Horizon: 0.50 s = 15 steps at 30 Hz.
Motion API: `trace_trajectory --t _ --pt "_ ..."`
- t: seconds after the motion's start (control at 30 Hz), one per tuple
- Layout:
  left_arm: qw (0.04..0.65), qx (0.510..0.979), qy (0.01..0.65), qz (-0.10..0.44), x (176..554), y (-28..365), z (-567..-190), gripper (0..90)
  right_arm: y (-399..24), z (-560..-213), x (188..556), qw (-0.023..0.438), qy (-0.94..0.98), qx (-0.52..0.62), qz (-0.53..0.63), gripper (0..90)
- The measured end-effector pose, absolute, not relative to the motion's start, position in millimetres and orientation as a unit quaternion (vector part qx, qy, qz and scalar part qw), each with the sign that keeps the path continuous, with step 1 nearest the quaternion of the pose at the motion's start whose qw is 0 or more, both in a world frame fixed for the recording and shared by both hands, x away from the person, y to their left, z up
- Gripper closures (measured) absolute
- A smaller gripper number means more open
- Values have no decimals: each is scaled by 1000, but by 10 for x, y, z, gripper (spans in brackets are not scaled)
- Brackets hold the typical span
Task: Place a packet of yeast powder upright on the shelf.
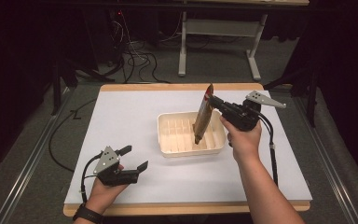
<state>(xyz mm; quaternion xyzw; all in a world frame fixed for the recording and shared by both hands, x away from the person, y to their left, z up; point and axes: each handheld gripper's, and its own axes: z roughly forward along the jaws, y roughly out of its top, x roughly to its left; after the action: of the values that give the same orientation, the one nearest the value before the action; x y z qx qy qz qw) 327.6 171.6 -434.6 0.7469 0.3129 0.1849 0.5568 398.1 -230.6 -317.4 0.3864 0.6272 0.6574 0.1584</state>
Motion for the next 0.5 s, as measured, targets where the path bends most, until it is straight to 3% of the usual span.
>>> trace_trajectory --t 0.5 --pt "558 747 312 182 3278 1718 -4348 155 -2221 -3270 4177 163 632 397 645 899"
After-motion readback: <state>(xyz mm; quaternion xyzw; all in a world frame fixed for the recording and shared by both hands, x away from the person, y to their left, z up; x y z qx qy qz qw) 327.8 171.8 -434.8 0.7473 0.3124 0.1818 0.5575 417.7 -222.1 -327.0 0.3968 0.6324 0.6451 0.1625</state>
